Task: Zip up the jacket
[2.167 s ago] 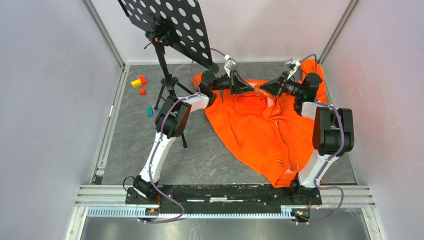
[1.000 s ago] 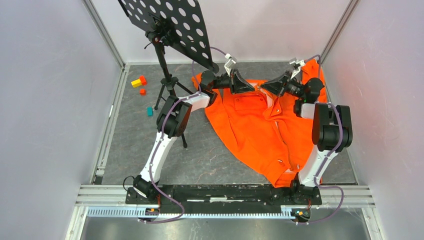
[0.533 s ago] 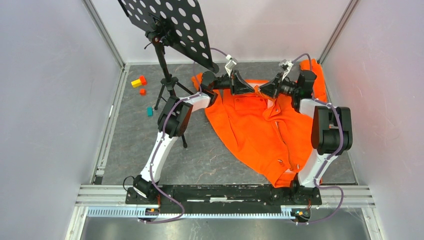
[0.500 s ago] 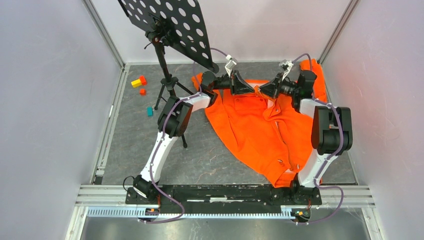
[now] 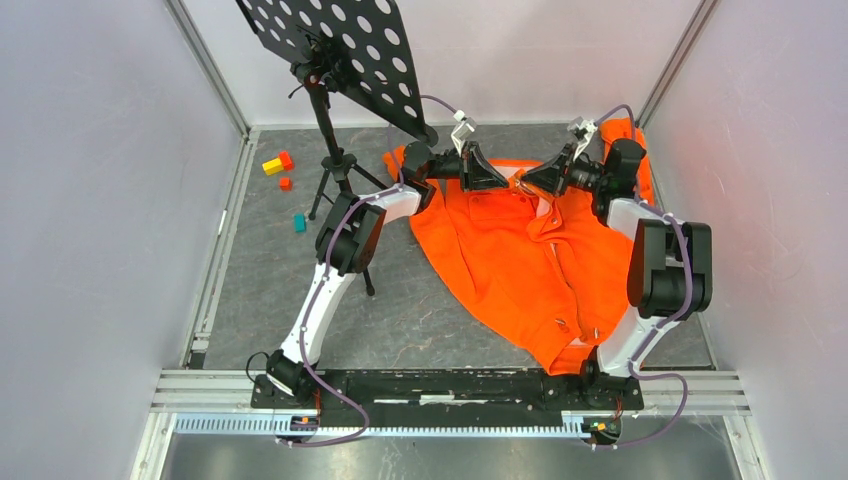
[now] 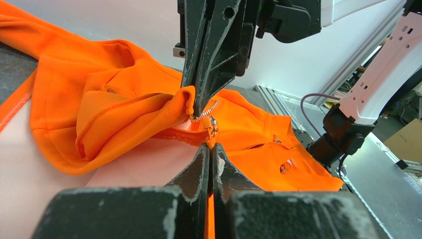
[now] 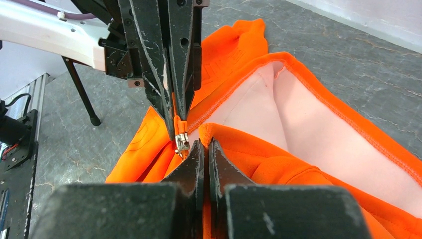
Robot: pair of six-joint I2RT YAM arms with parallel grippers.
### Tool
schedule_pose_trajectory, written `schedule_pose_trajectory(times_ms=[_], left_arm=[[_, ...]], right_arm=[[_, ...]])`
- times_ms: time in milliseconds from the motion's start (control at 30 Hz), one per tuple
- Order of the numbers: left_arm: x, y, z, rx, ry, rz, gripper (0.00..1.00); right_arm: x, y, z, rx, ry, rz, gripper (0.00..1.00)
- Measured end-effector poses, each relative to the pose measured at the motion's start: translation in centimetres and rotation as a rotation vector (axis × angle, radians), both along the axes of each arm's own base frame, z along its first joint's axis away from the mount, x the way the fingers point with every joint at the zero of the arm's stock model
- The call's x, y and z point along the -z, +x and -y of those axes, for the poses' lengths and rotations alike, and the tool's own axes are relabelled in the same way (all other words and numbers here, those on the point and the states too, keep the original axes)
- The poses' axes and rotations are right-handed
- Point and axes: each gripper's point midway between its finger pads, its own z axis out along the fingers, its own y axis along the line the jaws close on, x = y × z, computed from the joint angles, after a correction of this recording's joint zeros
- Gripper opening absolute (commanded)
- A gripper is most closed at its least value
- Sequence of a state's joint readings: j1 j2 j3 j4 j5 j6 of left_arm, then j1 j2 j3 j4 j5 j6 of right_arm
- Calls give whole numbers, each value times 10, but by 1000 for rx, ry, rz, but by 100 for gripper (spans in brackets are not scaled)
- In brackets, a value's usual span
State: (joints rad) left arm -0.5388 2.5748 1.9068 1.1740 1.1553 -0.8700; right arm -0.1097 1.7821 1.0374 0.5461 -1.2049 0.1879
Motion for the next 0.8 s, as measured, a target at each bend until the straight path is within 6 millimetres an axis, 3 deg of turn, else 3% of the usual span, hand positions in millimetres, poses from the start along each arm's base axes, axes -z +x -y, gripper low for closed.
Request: schedule_pose_trajectory(times_ms=[333,800], left_arm=[[-3,2,0,1,-3,32,2],[3,2,-7,27,-2,82,2]], right_arm=[[2,-10,-5,-30,25,-11,0],[-24,-22,-9,-69,101,33,0]])
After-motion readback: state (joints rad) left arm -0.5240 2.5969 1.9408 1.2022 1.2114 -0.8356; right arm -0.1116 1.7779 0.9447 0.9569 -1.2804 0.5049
